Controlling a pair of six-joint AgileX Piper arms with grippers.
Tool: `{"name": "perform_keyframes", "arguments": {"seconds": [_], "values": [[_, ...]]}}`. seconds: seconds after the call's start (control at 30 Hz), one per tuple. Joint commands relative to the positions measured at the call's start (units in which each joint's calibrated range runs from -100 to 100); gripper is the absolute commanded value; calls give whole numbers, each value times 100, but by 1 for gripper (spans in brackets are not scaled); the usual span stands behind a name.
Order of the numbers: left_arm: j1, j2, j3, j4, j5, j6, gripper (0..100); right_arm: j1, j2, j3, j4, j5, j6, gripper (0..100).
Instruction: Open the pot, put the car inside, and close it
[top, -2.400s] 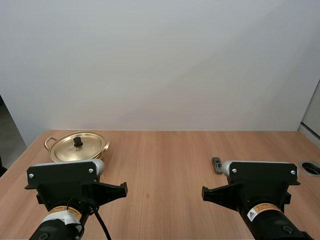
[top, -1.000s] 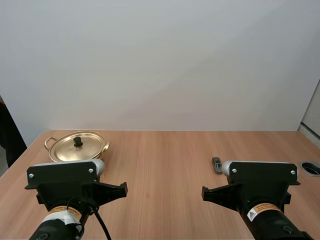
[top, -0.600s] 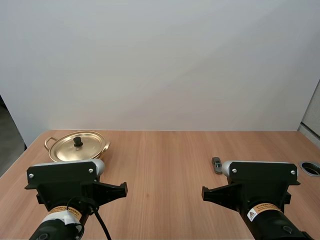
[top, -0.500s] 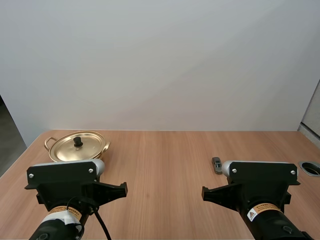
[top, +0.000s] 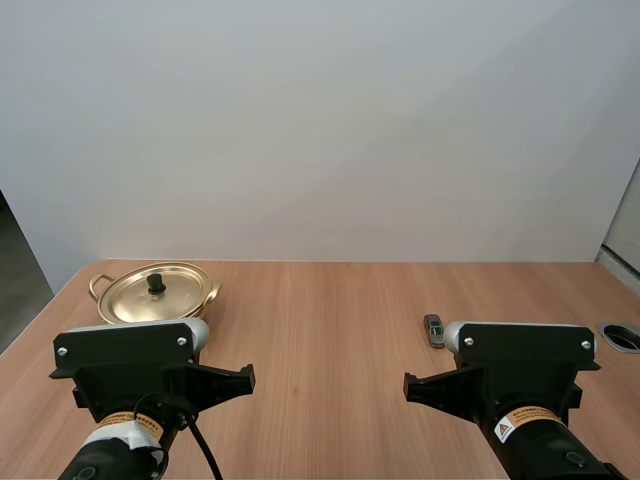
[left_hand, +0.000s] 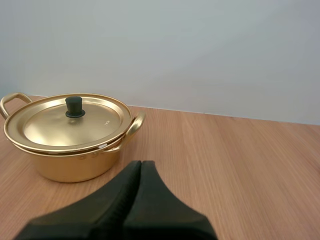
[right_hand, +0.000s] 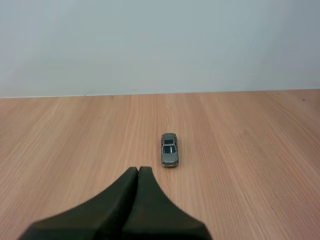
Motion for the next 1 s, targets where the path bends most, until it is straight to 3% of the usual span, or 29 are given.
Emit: {"name": "perform_keyframes", "arguments": {"seconds": [0.0,0.4,0.5,0.6,0.7,0.8,0.87,0.97], "values": [[-1,0,0,2,0,-5,0,-1,0,0,8,4,-2,0],[-1,0,0,-80,-18,-5,0,-1,0,0,111,-9,-12,0],[-1,0,0,281,-444,139,0,-1,0,0,-546,-582,-32,0],[-1,0,-351,1959,-969,1092,0,-1,0,0,-2166,-1211,-32,0],[-1,0,-1243,3057,-489,1295,0,-1,0,-478,-3381,-1410,-32,0],[35,0,-1991,2951,704,1275,0,15,0,-1228,-3460,-971,-32,0],[159,0,-2241,2753,1318,1257,0,85,0,-1801,-3427,-335,40,0],[197,0,-2276,2753,1404,1236,0,156,0,-2448,-2979,126,197,0]]}}
